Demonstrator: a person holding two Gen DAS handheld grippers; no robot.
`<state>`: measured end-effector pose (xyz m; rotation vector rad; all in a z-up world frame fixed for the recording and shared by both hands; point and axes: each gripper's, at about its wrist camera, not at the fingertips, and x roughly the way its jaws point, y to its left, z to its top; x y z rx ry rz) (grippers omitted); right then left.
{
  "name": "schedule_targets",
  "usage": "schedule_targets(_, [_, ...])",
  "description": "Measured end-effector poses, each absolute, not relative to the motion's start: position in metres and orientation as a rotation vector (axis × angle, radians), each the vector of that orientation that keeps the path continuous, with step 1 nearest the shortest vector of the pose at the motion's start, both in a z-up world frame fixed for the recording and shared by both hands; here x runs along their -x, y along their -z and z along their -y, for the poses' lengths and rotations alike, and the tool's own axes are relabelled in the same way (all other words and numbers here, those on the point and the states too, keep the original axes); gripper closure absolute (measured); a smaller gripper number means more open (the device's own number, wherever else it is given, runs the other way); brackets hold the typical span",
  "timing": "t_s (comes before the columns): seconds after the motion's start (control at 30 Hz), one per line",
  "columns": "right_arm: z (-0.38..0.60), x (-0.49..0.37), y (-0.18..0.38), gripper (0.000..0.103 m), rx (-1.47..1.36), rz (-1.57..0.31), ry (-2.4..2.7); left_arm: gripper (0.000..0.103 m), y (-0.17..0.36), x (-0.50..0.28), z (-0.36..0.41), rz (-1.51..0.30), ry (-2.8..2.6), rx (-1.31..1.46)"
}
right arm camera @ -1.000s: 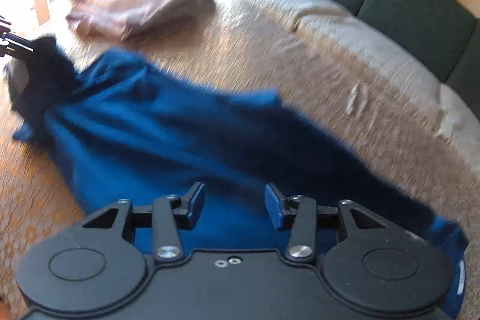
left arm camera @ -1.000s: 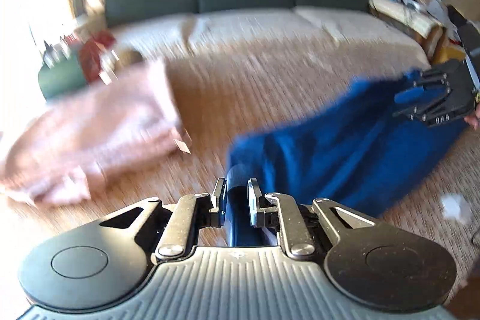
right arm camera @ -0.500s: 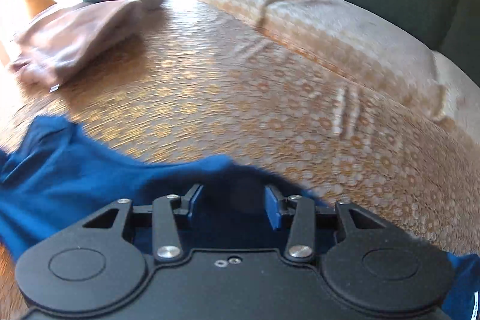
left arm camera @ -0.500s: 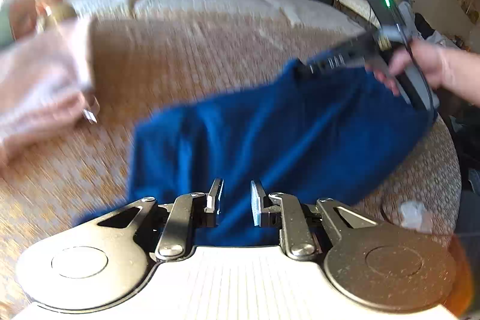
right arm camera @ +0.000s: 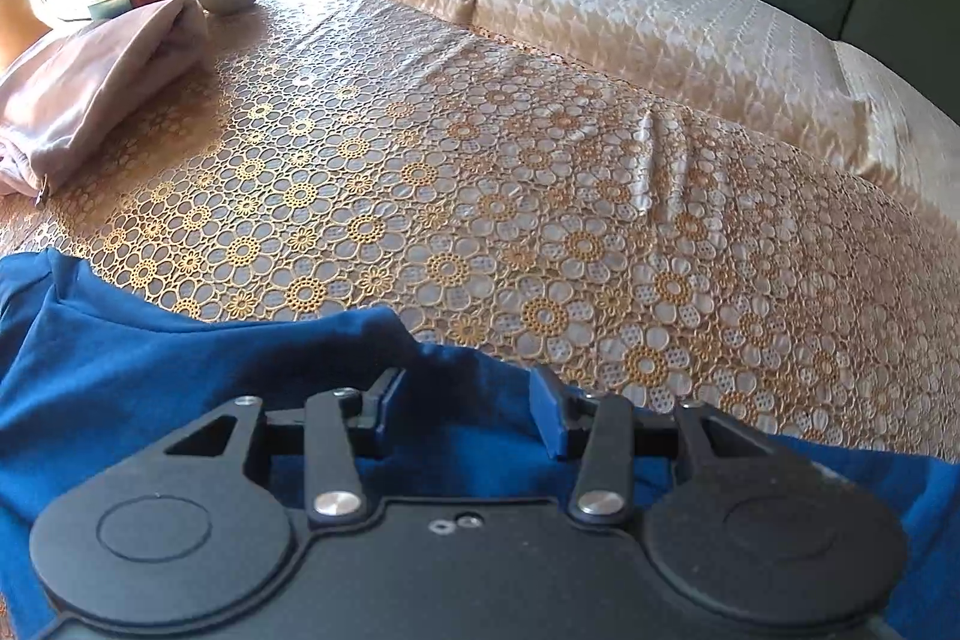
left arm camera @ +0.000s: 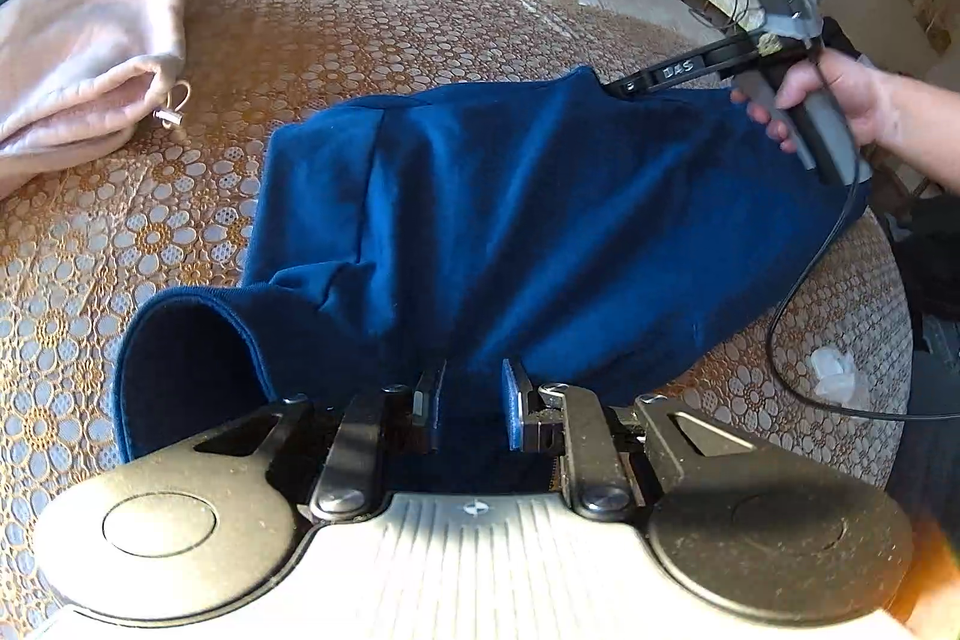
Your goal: Fold clothes
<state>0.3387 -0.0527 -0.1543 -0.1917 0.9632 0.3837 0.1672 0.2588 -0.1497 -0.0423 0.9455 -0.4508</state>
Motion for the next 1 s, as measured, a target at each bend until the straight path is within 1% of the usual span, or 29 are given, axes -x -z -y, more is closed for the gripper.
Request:
schedule_targets(0.1, [0.065,-0.325,0.138,0.000,0.156,-0.935,-0.348,0.085,0.137,-0.167,-0.258,-0.910,0.475,-0.018])
schedule_targets(0.17, [0.084,-0.305,0.125,0.000,0.145,-0.927,-0.340,0.081,0.131,-0.165,-0.262,-0.899,0.476,-0.031])
schedule_targets(0.27, [0.121,-0.265,0.113,0.000,0.202,-0.946,-0.310,0.062,0.136,-0.165,-0.265,-0.927,0.475,-0.088])
schedule_targets(0.3, [0.137,-0.252,0.111,0.000,0.214,-0.958,-0.280,0.049,0.138,-0.164,-0.267,-0.932,0.479,-0.092])
schedule_targets(0.33, [0.153,-0.241,0.109,0.000,0.210,-0.973,-0.247,0.040,0.140,-0.162,-0.268,-0.935,0.487,-0.093])
schedule_targets(0.47, [0.218,-0.201,0.106,0.000,0.143,-1.058,-0.114,0.034,0.150,-0.165,-0.263,-0.947,0.506,-0.106])
schedule_targets(0.53, [0.242,-0.187,0.108,0.000,0.099,-1.107,-0.067,0.026,0.154,-0.165,-0.259,-0.951,0.510,-0.112])
schedule_targets(0.63, [0.259,-0.172,0.108,0.000,0.066,-1.104,-0.024,0.021,0.156,-0.164,-0.252,-0.956,0.515,-0.139])
schedule_targets(0.83, [0.272,-0.163,0.112,0.000,0.046,-1.075,0.033,0.021,0.146,-0.162,-0.243,-0.944,0.550,-0.169])
schedule_targets(1.0, [0.312,-0.164,0.115,0.000,-0.134,-1.068,0.129,0.021,0.121,-0.165,-0.231,-0.848,0.634,-0.179])
